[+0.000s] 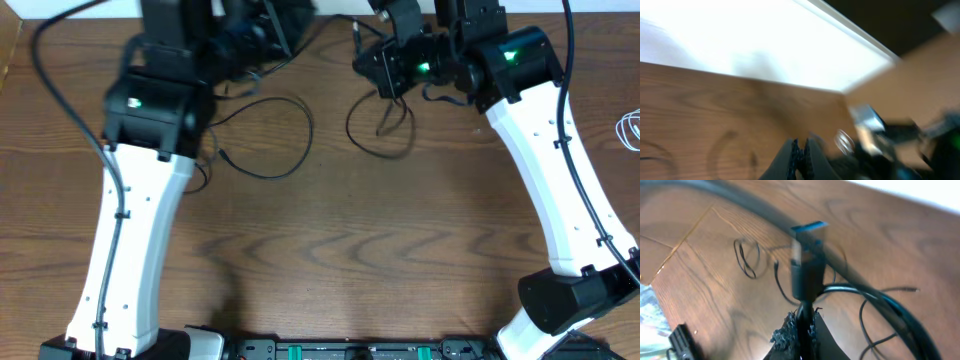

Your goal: Untangle cables

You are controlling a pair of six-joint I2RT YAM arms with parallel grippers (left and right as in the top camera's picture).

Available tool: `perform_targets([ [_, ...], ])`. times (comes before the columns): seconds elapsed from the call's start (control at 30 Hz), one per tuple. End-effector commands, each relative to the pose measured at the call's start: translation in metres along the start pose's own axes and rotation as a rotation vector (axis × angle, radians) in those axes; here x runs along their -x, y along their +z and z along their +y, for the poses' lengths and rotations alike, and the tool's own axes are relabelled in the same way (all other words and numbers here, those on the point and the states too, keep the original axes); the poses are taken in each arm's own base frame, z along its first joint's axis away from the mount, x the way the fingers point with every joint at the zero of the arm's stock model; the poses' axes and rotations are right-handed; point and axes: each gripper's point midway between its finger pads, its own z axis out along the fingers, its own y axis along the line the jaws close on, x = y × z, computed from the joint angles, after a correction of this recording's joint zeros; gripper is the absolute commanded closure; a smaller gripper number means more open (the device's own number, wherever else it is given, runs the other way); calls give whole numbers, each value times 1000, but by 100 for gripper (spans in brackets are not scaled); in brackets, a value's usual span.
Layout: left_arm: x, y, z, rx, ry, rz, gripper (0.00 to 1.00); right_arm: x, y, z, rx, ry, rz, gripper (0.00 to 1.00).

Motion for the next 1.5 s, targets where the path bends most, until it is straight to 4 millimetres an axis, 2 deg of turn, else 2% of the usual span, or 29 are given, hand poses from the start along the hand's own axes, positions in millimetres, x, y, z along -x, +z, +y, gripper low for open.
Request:
perform_targets([
  [0.0, 34, -22, 44, 200, 23, -142, 93, 0, -21, -4, -7, 45, -10, 99],
  [0.07, 41, -30, 70, 305, 26, -168, 92, -7, -34, 5, 35, 35, 3, 99],
  [0.2, 44, -38, 107, 442, 31, -173, 93, -17, -66, 21, 68, -9, 4, 99],
  [0.3, 38, -36, 117, 462, 22, -138, 93, -20, -89, 25, 51, -10, -17, 99],
  [0.37, 28, -28, 109, 401, 60, -79, 92, -22, -103, 27, 42, -7, -36, 99],
  [0.43, 16, -18, 90, 293, 123, -11, 92, -25, -111, 27, 34, 3, -35, 99],
  [0.53, -5, -8, 52, 79, 231, 91, 93, -37, -111, 26, 34, 31, 8, 99],
  [0.63, -26, -6, 15, -120, 314, 168, 92, -52, -103, 22, 44, 57, 84, 99],
  [0.67, -43, -4, -6, -226, 392, 212, 83, -59, -97, 19, 50, 66, 121, 99],
  [0.7, -50, -2, -12, -248, 433, 226, 72, -61, -95, 18, 52, 73, 133, 99],
  [0.77, -62, 3, -22, -284, 516, 249, 53, -63, -90, 15, 55, 86, 150, 99],
  [0.9, -86, 18, -35, -343, 586, 299, 39, -64, -85, 13, 62, 91, 162, 99],
  [1.0, -102, 33, -38, -373, 614, 339, 35, -63, -85, 15, 68, 90, 162, 99],
  [1.27, -141, 81, -32, -415, 602, 437, 34, -65, -83, 18, 74, 85, 169, 99],
  [1.33, -147, 89, -34, -428, 608, 443, 36, -65, -83, 19, 75, 83, 171, 99],
  [1.37, -148, 92, -35, -434, 613, 442, 43, -65, -83, 19, 76, 79, 170, 99],
  [1.43, -148, 96, -42, -450, 633, 422, 78, -65, -83, 19, 75, 77, 172, 99],
  [1.47, -146, 97, -44, -458, 643, 408, 92, -66, -83, 19, 72, 78, 174, 99],
])
